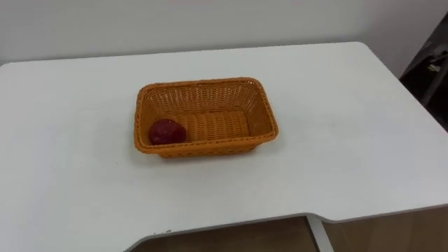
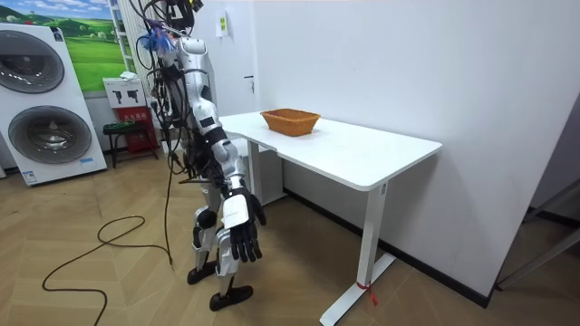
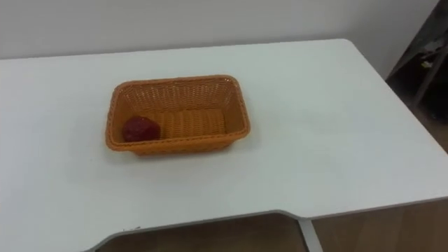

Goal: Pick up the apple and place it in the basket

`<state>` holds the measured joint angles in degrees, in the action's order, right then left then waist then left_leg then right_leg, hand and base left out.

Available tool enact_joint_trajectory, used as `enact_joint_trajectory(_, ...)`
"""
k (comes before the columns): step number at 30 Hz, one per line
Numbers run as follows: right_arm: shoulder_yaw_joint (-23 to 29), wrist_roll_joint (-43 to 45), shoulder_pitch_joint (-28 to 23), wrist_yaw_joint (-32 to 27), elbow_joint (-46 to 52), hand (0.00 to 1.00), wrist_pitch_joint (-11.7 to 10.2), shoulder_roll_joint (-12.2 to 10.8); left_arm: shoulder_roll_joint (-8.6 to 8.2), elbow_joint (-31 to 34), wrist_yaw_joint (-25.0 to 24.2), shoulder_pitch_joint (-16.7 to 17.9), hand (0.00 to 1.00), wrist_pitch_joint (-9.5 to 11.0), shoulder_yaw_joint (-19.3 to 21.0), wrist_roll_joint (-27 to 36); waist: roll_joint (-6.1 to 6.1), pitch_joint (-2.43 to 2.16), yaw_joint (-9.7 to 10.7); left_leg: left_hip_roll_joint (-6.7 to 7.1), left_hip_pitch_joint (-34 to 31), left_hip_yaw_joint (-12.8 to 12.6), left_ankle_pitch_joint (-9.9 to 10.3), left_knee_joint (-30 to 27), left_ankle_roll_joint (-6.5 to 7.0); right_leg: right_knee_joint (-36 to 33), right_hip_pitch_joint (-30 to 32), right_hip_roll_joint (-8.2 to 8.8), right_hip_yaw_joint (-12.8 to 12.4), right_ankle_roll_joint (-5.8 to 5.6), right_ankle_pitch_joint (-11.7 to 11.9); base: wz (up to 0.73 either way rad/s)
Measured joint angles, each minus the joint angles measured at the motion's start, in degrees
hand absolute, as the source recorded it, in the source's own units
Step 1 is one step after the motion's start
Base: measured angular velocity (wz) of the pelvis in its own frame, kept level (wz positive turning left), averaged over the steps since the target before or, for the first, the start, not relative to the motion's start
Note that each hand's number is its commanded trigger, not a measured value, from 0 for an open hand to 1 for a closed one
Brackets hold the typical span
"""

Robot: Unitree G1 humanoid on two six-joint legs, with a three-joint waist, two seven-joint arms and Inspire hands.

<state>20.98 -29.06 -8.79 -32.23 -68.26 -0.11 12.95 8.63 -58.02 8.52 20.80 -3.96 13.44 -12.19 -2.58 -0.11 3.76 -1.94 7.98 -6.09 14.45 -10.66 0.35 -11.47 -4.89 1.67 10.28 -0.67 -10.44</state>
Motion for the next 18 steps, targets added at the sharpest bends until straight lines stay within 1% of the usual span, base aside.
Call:
enact_joint_trajectory(1, -2.22, 1.71, -0.36, 2.81, -1.66, 0.00, 0.48, -0.19, -0.01, 0.01, -0.44, -0.12, 0.00, 0.00, 0.08, -0.69, -0.03, 0.04, -0.65, 0.00, 0.38, -0.16, 0.00, 0.23, 0.00, 0.10, -0.15, -0.01, -0.02, -0.01, -0.01, -0.03)
enact_joint_trajectory(2, -3.52, 3.10, -0.66, 4.13, -2.36, 0.00, 0.66, -0.33, -0.04, 0.01, -0.49, -0.23, 0.00, 0.00, 0.08, -1.01, -0.10, 0.07, -0.95, 0.00, 0.55, -0.18, 0.00, 0.30, 0.00, 0.25, -0.20, -0.02, -0.01, -0.02, -0.01, 0.00)
enact_joint_trajectory(4, -10.08, 7.92, -1.74, 8.78, -3.09, 0.00, 2.14, -0.81, -0.26, 0.02, -0.46, -0.91, 0.00, -0.47, -0.48, -1.11, -0.06, 0.11, -2.73, 0.02, 0.58, 0.05, 0.02, 0.34, 0.01, 0.76, -0.81, -0.04, 0.12, -0.06, 0.02, 0.02)
enact_joint_trajectory(5, -11.52, 9.13, -1.69, 9.94, -3.07, 0.00, 2.47, -0.91, -0.29, 0.01, -0.46, -1.08, 0.00, -0.66, -0.81, -1.11, -0.07, 0.13, -2.91, 0.03, 0.50, 0.15, 0.02, 0.36, 0.01, 0.81, -0.80, -0.03, 0.21, -0.08, 0.02, 0.07)
enact_joint_trajectory(6, -13.54, 11.70, -1.29, 12.31, -3.05, 0.00, 2.69, -1.15, -0.29, -0.02, -0.46, -1.26, 0.00, -0.80, -1.69, -0.97, 0.06, 0.12, -3.27, 0.05, 0.51, 0.13, 0.03, 0.35, 0.02, 0.88, -0.85, 0.01, 0.49, -0.12, 0.05, 0.08)
enact_joint_trajectory(7, -14.85, 14.36, -0.98, 14.09, -2.94, 0.00, 2.57, -1.53, -0.26, -0.07, -0.44, -1.39, 0.00, -0.77, -2.63, -1.02, 0.41, 0.01, -3.85, 0.03, 0.63, 0.13, 0.05, 0.27, 0.02, 0.96, -1.02, -0.01, 0.55, -0.13, 0.06, 0.05)
enact_joint_trajectory(8, -15.40, 15.42, -0.79, 14.91, -2.92, 0.00, 2.54, -1.73, -0.28, -0.09, -0.40, -1.51, 0.00, -0.75, -3.08, -1.00, 0.49, -0.02, -4.03, 0.02, 0.64, 0.14, 0.06, 0.24, 0.01, 0.97, -1.03, -0.02, 0.57, -0.13, 0.06, 0.04)
enact_joint_trajectory(9, -16.20, 16.67, -0.12, 16.55, -2.87, 0.00, 2.47, -2.11, -0.39, -0.18, -0.26, -1.79, 0.00, -0.67, -3.83, -0.99, 0.93, 0.02, -4.31, -0.02, 0.63, 0.22, 0.06, 0.28, 0.01, 0.96, -1.14, -0.04, 0.71, -0.13, 0.06, 0.04)
enact_joint_trajectory(10, -17.25, 17.70, 0.84, 18.20, -2.88, 0.00, 2.43, -2.23, -0.56, -0.83, -0.17, -2.12, 0.00, -0.63, -4.62, -0.99, 1.10, 0.23, -4.43, -0.02, 0.57, 0.26, 0.06, 0.36, 0.01, 0.94, -1.09, -0.05, 0.73, -0.12, 0.06, 0.04)
enact_joint_trajectory(11, -17.75, 18.38, 1.22, 18.99, -2.83, 0.00, 2.32, -2.23, -0.63, -1.40, -0.16, -2.37, 0.00, -0.62, -5.02, -0.99, 1.38, 0.25, -4.45, -0.02, 0.57, 0.26, 0.06, 0.36, 0.01, 0.92, -1.09, -0.04, 0.74, -0.12, 0.06, 0.00)
enact_joint_trajectory(13, -20.60, 18.79, 2.13, 21.61, -2.75, 0.00, 1.32, -2.25, -0.73, -2.38, -0.10, -2.79, 0.00, -0.67, -6.92, -1.13, 2.32, 0.31, -4.45, -0.03, 0.62, 0.27, 0.06, 0.35, 0.01, 0.94, -1.10, -0.03, 0.78, -0.12, 0.06, 0.00)
enact_joint_trajectory(14, -21.54, 18.80, 2.23, 22.21, -2.60, 0.00, 1.10, -2.25, -0.74, -2.39, -0.07, -2.85, 0.00, -0.67, -7.29, -1.12, 2.35, 0.30, -4.46, -0.03, 0.63, 0.32, 0.05, 0.35, 0.00, 0.94, -1.11, -0.03, 0.84, -0.12, 0.06, 0.04)
enact_joint_trajectory(16, -24.27, 18.81, 2.65, 24.22, -2.42, 0.00, 0.84, -2.37, -0.89, -2.95, 0.00, -3.31, 0.00, -0.77, -8.29, -1.12, 2.55, 0.46, -4.47, -0.02, 0.56, 0.51, 0.05, 0.28, 0.00, 0.95, -1.24, -0.01, 0.99, -0.11, 0.06, 0.04)
enact_joint_trajectory(18, -24.87, 18.79, 2.81, 25.35, -2.38, 0.00, 0.81, -2.78, -0.93, -3.38, -0.01, -3.43, 0.00, -0.80, -9.29, -1.09, 2.47, 0.48, -4.50, 0.02, 0.53, 0.52, 0.05, 0.19, 0.00, 1.05, -1.28, 0.01, 1.00, -0.12, 0.05, 0.00)
